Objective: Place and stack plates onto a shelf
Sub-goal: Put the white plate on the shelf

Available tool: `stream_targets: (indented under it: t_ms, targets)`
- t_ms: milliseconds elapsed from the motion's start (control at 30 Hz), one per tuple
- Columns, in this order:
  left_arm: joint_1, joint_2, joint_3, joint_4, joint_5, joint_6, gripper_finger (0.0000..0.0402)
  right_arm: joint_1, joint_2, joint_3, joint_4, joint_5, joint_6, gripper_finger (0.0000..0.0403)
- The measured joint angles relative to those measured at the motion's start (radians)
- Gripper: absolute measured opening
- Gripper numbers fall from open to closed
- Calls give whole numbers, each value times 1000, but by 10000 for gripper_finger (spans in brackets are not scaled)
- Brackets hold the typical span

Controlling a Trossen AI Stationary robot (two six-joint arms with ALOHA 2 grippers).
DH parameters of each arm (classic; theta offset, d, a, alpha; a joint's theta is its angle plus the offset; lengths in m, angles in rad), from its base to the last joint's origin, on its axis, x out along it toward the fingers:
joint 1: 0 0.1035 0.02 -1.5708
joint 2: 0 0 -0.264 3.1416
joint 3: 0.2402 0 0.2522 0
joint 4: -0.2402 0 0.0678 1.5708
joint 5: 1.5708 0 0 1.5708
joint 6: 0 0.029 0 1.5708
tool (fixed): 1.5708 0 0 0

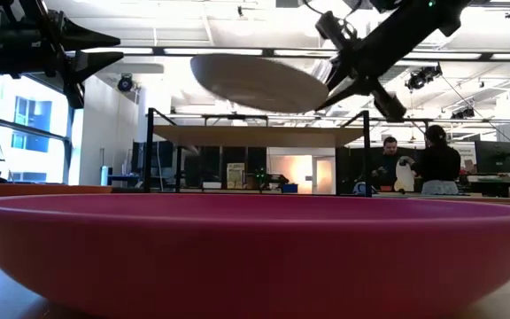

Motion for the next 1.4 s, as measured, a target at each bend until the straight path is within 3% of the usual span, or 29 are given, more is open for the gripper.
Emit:
stream_targets:
  t_ms: [167, 567, 833, 1233, 1400]
  targets:
    - [0, 0, 0, 0, -1, 0, 90, -47, -75, 0, -23, 38, -21, 0]
    - [0, 0, 0, 1, -13, 96, 90, -263, -162, 0, -34, 7, -164, 0]
    - [0, 0, 0, 1, -149, 105, 90, -406, -164, 2, -36, -67, -260, 0]
    - [0, 0, 0, 1, -207, 90, 90, -563, -145, 247, -359, -138, -496, 0]
    - [0, 0, 0, 0, -209, 89, 90, -605, -80, 310, -396, -177, -553, 0]
